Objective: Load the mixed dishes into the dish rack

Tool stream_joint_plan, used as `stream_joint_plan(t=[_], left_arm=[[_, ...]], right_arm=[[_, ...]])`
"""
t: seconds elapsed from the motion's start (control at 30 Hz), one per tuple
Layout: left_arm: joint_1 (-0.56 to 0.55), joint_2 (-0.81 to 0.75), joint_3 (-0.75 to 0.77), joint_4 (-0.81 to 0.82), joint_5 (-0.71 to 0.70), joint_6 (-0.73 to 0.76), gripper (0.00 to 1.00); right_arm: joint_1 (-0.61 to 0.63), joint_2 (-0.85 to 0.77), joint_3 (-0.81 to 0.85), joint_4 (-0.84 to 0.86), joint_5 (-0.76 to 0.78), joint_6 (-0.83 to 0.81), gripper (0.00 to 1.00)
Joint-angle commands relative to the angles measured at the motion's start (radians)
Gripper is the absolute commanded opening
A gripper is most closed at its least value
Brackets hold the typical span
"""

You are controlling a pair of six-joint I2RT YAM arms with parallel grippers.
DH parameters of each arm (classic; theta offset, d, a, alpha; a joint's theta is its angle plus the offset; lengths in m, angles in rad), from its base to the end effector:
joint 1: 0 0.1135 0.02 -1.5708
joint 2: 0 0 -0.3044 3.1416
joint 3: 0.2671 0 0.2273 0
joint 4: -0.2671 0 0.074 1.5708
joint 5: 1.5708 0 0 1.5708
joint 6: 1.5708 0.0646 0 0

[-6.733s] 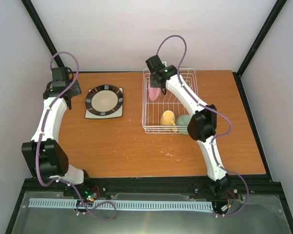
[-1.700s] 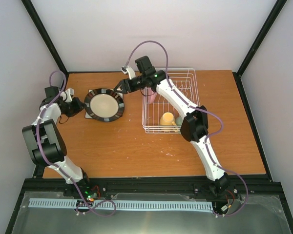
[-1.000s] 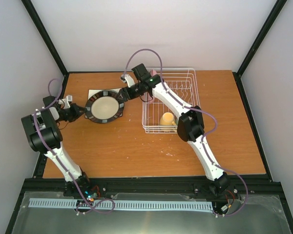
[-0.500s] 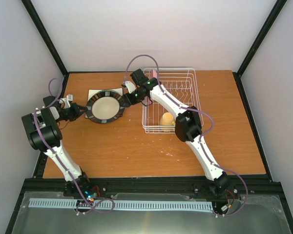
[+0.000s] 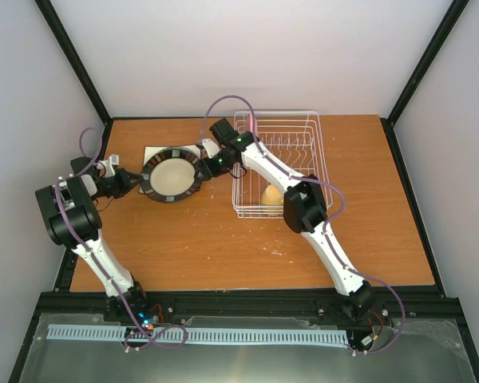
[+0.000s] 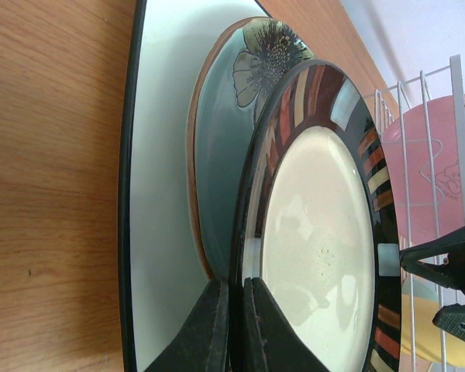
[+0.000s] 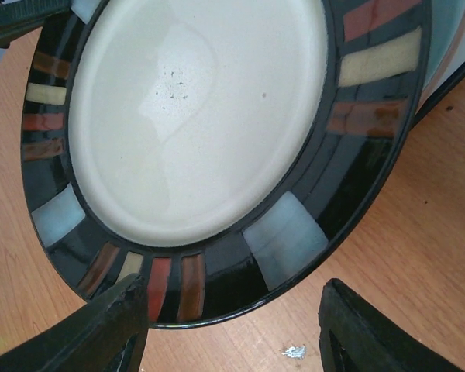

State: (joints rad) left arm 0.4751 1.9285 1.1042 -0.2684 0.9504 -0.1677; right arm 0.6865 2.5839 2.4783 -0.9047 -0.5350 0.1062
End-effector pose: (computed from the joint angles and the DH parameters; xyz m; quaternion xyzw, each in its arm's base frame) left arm 0.3538 0.1229 0.1794 -0.1701 0.8539 -0.4070 0.2761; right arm 0.4212 0.3877 0.2014 -0.3352 0.8672 0.3373 0.1480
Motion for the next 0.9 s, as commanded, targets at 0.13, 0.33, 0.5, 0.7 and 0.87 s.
stream_joint_plan(t=[0.13,0.33,0.5,0.7,0.87], left_arm=[[0.002,-0.018,-0.001,0.019,-0.030,0.058,0.01],[0.001,-0.029,-0.014,0.040,-0.008,0.046,0.01],[0.001,-0.045,-0.033,0.056,0.005,0.036,0.01],[0.001,-0.058,-0.060,0.068,0.015,0.031,0.00],[-0.005,-0.047,-0.056,0.072,0.023,0.028,0.01]], right_arm=[[0.024,0.029,-0.014,-0.023,0.011,0.013,0.60],[0.025,0.059,-0.004,-0.009,-0.018,0.036,0.60],[0.027,0.117,0.075,-0.002,-0.069,0.070,0.60],[0.027,0.137,0.097,0.075,-0.110,0.114,0.58],[0.027,0.133,0.098,0.111,-0.131,0.126,0.42]])
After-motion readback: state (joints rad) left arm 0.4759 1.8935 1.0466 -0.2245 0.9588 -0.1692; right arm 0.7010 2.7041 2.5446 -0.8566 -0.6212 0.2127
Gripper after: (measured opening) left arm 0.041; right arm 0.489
